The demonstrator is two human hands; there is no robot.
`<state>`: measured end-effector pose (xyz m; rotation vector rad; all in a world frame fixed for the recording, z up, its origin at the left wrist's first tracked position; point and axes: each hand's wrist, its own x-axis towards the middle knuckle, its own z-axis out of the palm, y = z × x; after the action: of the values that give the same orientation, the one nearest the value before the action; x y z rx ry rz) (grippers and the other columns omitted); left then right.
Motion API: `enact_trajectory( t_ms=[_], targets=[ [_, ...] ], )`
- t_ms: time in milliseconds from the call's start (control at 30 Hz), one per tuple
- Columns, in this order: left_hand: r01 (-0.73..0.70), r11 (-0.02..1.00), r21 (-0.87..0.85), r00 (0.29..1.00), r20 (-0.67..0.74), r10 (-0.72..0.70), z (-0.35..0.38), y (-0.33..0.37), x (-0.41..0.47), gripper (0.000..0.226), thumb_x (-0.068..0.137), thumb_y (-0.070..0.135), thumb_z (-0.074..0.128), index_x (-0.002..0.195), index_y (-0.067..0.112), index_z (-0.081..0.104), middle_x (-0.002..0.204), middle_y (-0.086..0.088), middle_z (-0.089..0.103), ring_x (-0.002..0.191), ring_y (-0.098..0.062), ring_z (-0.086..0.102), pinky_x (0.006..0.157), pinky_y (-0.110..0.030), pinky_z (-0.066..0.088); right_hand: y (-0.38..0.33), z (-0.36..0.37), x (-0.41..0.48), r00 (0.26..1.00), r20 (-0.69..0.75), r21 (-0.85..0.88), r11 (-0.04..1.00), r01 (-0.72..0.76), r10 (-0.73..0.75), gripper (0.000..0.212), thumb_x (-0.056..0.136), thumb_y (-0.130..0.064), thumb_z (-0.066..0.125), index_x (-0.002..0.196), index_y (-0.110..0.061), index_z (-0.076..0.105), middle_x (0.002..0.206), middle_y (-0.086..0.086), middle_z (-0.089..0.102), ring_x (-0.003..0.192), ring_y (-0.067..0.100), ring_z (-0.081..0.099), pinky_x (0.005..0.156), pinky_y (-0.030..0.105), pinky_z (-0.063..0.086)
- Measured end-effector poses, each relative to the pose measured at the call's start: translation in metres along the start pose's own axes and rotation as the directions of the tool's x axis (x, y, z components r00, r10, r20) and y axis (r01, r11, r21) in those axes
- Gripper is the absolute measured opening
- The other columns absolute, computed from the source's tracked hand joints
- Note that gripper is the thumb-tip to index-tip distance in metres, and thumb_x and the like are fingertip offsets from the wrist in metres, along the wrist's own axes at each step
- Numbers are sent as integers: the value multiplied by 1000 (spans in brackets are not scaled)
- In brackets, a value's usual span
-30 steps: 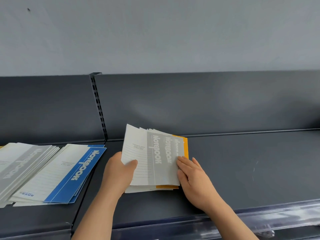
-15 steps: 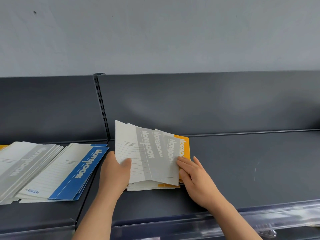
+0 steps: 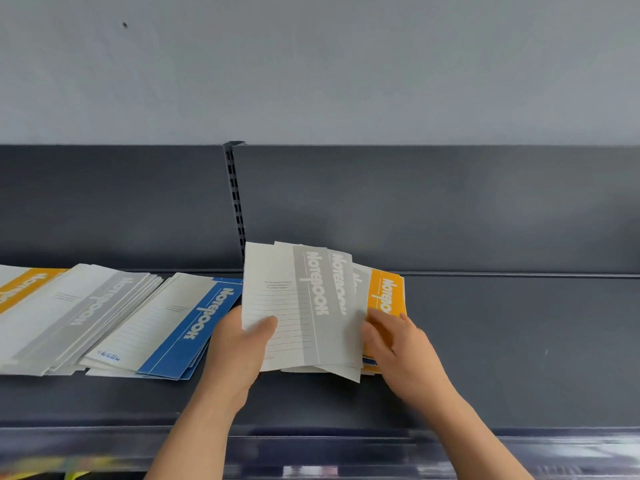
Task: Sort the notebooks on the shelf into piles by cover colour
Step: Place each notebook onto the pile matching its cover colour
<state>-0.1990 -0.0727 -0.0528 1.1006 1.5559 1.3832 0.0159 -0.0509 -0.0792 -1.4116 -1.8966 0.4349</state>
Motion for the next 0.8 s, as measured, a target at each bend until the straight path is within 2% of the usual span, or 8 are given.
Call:
enact_trajectory(
  t_ms=[67,133,233,300,400,467,633,800],
  targets=[
    [-2,999,-38,1000,-14,2,-10,0,-2,21,94,12,55,107,27,63,102,9,68,95,-11,63,65,-25,50,-18,8,6,999,-2,60,997,-39,39,23,94,-39,44,82,-21,52,73,-6,57,74,18,50,58,29,43],
    [-5,998,-68,1000,-23,4,-21,0,-4,21,94,14,56,110,24,63,105,7,69,99,-15,64,69,-27,53,-38,15,12,997,-14,165,984,-69,73,19,93,-37,50,93,-20,56,83,-7,63,78,15,59,66,33,50],
    [-17,996,-90,1000,1,17,-42,0,-7,22,93,16,57,114,23,63,108,7,70,103,-15,65,79,-31,54,-62,28,20,995,-34,300,951,-78,93,9,91,-32,55,92,-23,58,89,-12,66,81,4,60,63,22,49],
    [-39,998,-57,999,16,40,-58,-1,-10,22,95,18,55,115,25,61,110,11,69,103,-9,64,80,-25,52,-77,40,22,997,-10,350,934,-68,76,9,91,-29,56,97,-24,61,92,-13,66,82,3,61,59,15,46],
    [-79,994,75,995,-51,83,-88,-5,-11,20,97,25,50,116,27,55,111,19,64,103,-1,60,73,-16,46,-102,64,24,999,50,352,935,-34,18,19,91,-31,56,109,-32,58,99,-17,64,85,2,61,63,14,50],
    [-73,983,168,992,-86,88,-111,-9,-11,20,99,28,44,117,24,49,114,18,60,101,1,56,68,-14,43,-123,80,23,996,83,347,938,10,-41,16,91,-29,56,102,-41,54,90,-25,62,80,-4,60,58,12,49],
    [-37,958,284,985,-154,83,-181,-13,-7,24,101,17,32,120,21,45,122,10,54,105,-8,54,58,-9,42,-177,128,25,987,131,345,938,39,-89,18,89,-22,57,102,-35,58,87,-16,65,79,6,61,64,23,53],
    [-87,901,425,972,-162,171,-267,-22,6,33,99,16,33,126,28,48,126,7,51,110,-8,51,80,-18,46,-239,183,27,980,176,314,949,30,-89,13,90,-30,54,101,-34,57,88,-14,62,81,8,60,60,33,56]
  ],
)
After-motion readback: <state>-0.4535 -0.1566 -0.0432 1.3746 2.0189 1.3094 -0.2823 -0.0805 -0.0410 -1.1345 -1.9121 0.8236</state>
